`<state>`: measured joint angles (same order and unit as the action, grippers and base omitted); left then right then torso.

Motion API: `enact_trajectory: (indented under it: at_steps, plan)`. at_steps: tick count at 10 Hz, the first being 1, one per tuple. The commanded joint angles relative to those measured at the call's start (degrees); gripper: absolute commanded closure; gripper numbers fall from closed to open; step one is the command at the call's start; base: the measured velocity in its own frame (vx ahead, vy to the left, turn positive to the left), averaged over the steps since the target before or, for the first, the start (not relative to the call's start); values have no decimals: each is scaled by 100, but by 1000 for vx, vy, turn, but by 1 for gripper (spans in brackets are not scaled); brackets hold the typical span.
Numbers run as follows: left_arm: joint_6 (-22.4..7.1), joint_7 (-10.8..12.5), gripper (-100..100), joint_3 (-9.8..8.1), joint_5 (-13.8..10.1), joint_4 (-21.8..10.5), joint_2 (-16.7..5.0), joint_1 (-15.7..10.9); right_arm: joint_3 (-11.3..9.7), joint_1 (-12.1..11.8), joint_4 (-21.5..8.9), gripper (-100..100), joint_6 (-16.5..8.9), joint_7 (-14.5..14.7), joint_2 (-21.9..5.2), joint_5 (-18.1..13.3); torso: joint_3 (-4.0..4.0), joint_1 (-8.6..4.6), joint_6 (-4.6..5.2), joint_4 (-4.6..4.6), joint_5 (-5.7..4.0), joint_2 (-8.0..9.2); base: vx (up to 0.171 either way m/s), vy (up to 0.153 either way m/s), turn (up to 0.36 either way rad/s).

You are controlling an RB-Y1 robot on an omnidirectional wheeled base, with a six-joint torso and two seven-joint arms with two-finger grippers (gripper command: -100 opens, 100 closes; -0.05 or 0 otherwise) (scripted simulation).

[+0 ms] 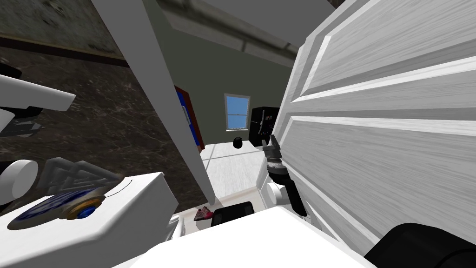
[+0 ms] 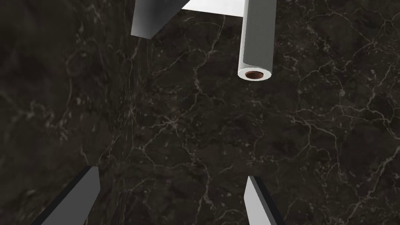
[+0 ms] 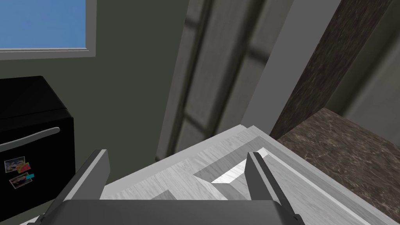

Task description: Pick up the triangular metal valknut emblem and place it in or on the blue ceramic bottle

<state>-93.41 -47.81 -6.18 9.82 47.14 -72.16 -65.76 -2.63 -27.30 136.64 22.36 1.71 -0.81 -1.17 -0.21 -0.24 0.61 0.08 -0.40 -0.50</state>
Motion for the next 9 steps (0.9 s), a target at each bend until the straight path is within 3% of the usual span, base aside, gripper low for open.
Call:
enact_trajectory:
  at_steps: [1,2,3,4,9]
  plan:
    - [-170,-110,-100,-28,-11,123,-89,-43,0,0,0,0,0,0,0,0,0,0,0,0,0,0,2,38,-17]
    - [-298,-206,-100,-29,-6,186,-166,-133,0,0,0,0,0,0,0,0,1,-1,0,0,1,1,5,37,-21]
    - [-175,-146,-100,-22,-7,94,-133,-102,0,0,0,0,0,0,0,0,1,0,-1,1,1,1,3,18,-3]
    - [-191,-168,0,-25,-8,98,-144,-108,0,0,0,0,0,0,0,0,0,-6,0,-1,1,1,0,0,0]
    - [-190,-166,0,-25,-8,97,-143,-107,0,0,0,0,0,0,0,0,0,-15,1,-1,-2,1,0,0,0]
